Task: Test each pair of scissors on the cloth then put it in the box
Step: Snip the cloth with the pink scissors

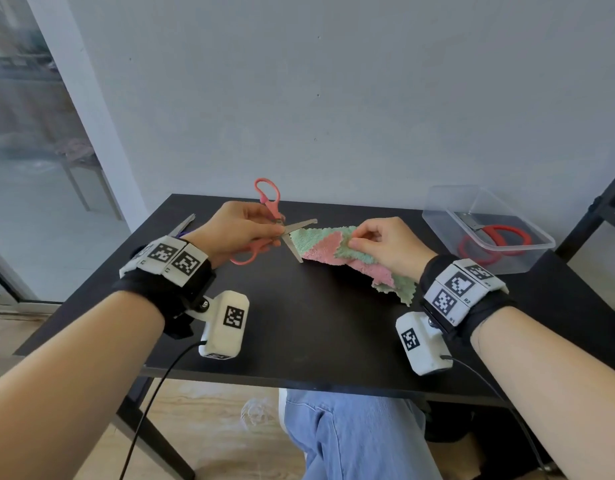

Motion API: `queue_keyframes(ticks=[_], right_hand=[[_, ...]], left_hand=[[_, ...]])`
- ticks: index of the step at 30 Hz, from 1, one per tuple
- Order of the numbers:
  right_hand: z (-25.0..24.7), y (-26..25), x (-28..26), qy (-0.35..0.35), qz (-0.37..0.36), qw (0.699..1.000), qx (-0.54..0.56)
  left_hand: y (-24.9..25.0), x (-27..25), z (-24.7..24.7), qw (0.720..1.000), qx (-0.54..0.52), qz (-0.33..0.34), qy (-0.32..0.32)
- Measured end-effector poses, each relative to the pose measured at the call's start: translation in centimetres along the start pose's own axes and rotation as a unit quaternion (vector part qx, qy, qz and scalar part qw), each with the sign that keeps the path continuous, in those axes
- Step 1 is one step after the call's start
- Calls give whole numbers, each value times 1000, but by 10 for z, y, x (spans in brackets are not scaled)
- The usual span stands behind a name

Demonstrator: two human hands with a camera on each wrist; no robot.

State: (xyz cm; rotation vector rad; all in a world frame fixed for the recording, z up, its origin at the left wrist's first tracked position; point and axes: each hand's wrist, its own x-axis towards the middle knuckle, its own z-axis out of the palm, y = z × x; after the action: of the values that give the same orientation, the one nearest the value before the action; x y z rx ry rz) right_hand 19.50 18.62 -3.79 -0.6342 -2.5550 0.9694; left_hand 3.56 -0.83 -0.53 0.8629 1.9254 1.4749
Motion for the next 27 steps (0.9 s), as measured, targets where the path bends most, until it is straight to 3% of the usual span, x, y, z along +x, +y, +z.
queue_keyframes(ticks=[3, 10, 14, 27], right_hand=[[-1, -1, -1, -2, 9, 1000, 6], [-3, -18, -3, -33, 32, 999, 22], [-3, -33, -5, -37, 24, 998, 41], [10, -46, -5, -30, 58, 995, 70]], left_hand=[[1, 1, -2, 999, -34, -1, -14], [13, 4, 1, 994, -94, 3, 52], [18, 4, 5, 991, -130, -6, 45], [27, 8, 15, 957, -277, -45, 68]])
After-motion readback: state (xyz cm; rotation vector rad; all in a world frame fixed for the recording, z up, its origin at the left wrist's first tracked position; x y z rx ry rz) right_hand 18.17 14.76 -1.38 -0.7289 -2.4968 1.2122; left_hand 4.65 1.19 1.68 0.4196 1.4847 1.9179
